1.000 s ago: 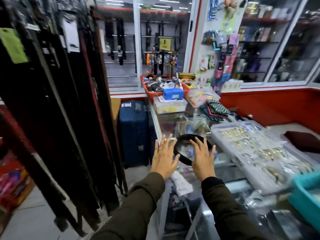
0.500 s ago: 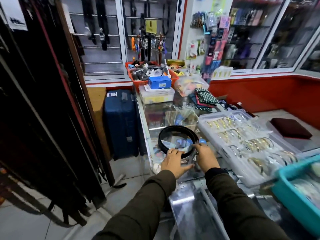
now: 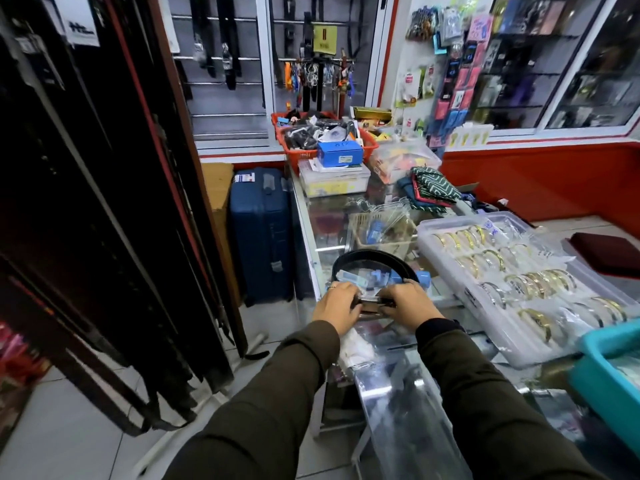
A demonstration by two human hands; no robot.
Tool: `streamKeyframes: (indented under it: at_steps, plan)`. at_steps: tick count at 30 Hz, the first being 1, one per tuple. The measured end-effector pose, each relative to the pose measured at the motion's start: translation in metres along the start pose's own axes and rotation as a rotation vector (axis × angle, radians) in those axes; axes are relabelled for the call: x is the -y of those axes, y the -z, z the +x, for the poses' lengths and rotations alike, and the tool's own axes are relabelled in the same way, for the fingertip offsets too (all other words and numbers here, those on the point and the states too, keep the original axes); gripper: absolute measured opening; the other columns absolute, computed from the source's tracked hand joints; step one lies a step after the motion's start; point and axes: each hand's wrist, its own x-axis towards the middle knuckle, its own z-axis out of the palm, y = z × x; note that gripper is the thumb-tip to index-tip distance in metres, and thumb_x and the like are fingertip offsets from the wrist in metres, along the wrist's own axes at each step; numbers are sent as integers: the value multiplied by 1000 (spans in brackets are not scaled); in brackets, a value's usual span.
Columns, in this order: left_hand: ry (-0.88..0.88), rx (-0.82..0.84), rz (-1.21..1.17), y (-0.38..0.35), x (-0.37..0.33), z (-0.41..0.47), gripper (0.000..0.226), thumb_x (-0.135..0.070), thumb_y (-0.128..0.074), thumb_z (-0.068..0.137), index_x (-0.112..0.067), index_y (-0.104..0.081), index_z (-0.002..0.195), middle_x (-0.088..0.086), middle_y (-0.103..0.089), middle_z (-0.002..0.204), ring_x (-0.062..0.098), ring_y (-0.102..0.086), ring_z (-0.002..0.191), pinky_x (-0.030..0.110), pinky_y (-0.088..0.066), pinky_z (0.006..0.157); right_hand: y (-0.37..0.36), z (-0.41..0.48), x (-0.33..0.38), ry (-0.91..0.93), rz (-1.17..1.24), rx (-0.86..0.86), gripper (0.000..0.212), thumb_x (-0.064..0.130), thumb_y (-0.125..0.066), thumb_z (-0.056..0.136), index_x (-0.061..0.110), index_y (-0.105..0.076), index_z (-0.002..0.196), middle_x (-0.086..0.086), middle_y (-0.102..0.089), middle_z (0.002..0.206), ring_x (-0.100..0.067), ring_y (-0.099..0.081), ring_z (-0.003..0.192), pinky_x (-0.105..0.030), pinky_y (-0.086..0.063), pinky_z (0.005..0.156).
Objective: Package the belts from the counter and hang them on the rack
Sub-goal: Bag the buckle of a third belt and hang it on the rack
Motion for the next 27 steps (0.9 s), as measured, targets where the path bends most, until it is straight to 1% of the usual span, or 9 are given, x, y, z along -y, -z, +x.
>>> streamKeyframes:
  at_steps: [2, 4, 7, 12, 15, 18, 20, 24, 27]
  plan:
    - [-33, -53, -2, 9, 7, -9, 28, -23, -61, 98, -12, -61, 123, 9, -57, 128, 27, -48, 127, 42, -47, 103, 3, -2, 10, 32, 142, -17, 21, 17, -70, 92, 13, -75, 113, -9, -77, 112, -29, -69, 109, -36, -49, 94]
    - [-66, -166, -2, 20, 13, -17, 27, -20, -62, 95, -14, -62, 121, 8, -53, 129, 26, -46, 128, 42, -48, 102, 8, -4, 23, 79, 241, -38, 4, 16, -71, 92, 16, -74, 91, -9, -75, 93, -28, -67, 90, -34, -49, 80]
    - [-59, -350, -37, 40, 18, -25, 34, -17, -63, 95, -18, -59, 129, 8, -47, 138, 27, -41, 134, 39, -45, 109, 20, -1, 45, 135, 349, -88, 29, 17, -70, 92, 20, -61, 65, -5, -64, 67, -27, -57, 66, -39, -44, 67]
    - [194, -590, -528, 77, 22, -33, 54, -25, -72, 94, -18, -47, 141, 3, -43, 138, 15, -52, 113, 31, -48, 100, 41, 10, 84, 158, 575, -198, 19, 18, -72, 92, 5, -78, 104, -6, -78, 89, -9, -66, 73, -16, -50, 64]
    - [306, -664, -745, 101, 28, -38, 35, -24, -78, 89, -16, -62, 118, 4, -63, 111, 16, -62, 90, 38, -57, 87, 52, 15, 108, 154, 754, -171, 32, 15, -74, 91, -1, -73, 119, -14, -76, 107, -15, -67, 79, -38, -59, 84]
    - [364, -695, -939, 123, 34, -44, 23, -21, -80, 88, -12, -67, 105, 5, -69, 93, 22, -70, 86, 37, -63, 76, 61, 15, 134, 217, 883, -185, 24, 11, -75, 90, 0, -76, 111, -17, -78, 105, -18, -68, 88, -40, -56, 85]
    - [379, -705, -1057, 137, 36, -50, 25, -19, -81, 86, -6, -70, 104, 8, -71, 91, 19, -71, 83, 25, -63, 63, 66, 11, 149, 264, 1002, -177, 18, 12, -74, 91, 3, -78, 106, -16, -79, 102, -17, -70, 90, -34, -57, 85]
    - [326, -794, -957, 163, 43, -68, 16, -19, -83, 84, -11, -74, 95, 0, -74, 83, 6, -72, 73, 19, -60, 59, 74, 8, 179, 339, 1134, -145, 9, 11, -75, 90, 17, -79, 95, 9, -79, 81, 2, -72, 78, -13, -54, 71]
    - [283, -874, -867, 180, 46, -79, 16, -22, -84, 84, -15, -75, 95, -8, -74, 80, -4, -71, 68, 22, -61, 63, 77, 6, 200, 316, 1233, -223, 19, 15, -82, 84, 24, -75, 99, 12, -78, 89, 4, -73, 86, -14, -58, 77]
